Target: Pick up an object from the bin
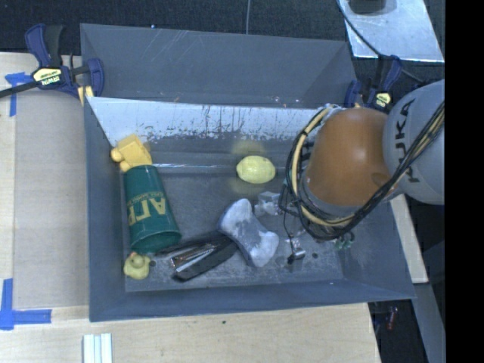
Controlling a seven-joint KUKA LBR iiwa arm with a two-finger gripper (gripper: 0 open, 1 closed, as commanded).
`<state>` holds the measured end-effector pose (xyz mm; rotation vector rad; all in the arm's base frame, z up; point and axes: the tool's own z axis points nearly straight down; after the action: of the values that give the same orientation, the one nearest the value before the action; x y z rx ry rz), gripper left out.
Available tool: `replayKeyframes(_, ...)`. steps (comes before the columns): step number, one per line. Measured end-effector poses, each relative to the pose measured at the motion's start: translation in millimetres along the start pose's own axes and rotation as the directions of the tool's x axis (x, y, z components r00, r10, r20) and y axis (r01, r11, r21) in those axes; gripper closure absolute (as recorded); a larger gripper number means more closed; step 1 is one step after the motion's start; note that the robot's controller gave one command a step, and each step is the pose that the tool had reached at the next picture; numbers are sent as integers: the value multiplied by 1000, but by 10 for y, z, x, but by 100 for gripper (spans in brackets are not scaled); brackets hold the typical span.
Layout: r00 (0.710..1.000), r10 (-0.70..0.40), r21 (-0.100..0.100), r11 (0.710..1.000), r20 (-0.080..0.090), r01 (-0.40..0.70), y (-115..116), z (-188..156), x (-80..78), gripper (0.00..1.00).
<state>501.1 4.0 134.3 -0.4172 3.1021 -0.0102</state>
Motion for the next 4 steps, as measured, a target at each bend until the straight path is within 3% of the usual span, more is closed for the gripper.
replayKeyframes(1,979,-206,-5,979,-2,206,244,264,-254,0)
replayKeyframes(2,846,-533,6,846,11,533,-76,625,-232,0)
replayKeyframes(3,765,-644,4,765,14,644,-141,626,113,100)
replayKeyframes(4,764,-645,4,765,14,645,-141,627,113,100)
